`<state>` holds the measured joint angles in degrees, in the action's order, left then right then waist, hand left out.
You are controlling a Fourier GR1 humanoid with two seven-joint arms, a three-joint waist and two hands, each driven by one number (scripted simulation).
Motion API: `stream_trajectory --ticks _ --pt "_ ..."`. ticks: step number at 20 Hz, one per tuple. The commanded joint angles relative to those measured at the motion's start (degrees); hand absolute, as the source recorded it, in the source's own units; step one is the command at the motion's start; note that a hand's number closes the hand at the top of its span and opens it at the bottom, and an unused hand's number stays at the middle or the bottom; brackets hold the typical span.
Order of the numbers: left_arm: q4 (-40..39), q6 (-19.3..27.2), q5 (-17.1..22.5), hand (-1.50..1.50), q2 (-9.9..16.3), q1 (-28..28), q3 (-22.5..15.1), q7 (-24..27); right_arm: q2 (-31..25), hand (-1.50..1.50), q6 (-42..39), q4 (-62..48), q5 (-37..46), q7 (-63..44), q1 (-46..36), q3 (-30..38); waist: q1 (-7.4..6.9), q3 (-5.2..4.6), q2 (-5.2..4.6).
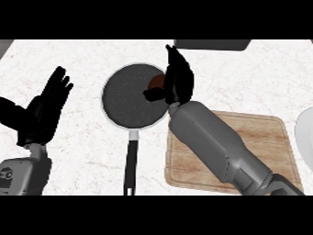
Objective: Pick the cupcake from the cutting board and place it in the pan
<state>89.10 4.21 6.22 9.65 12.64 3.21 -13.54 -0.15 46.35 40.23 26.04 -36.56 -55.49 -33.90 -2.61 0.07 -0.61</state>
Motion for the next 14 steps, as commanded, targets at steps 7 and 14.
stream_trajectory --ticks 7,14 --pt "1.28 -0.79 2.07 0.00 2.39 -2.88 4.09 -0.31 -4.83 -1.50 4.10 27.33 -11.32 15.82 20.84 5.89 3.59 0.02 0.95" --pt "-0.16 0.59 0.70 0.00 0.89 0.00 2.81 -1.62 -11.09 -1.50 -2.94 50.26 -16.22 21.48 38.55 2.42 3.57 -0.05 0.76"
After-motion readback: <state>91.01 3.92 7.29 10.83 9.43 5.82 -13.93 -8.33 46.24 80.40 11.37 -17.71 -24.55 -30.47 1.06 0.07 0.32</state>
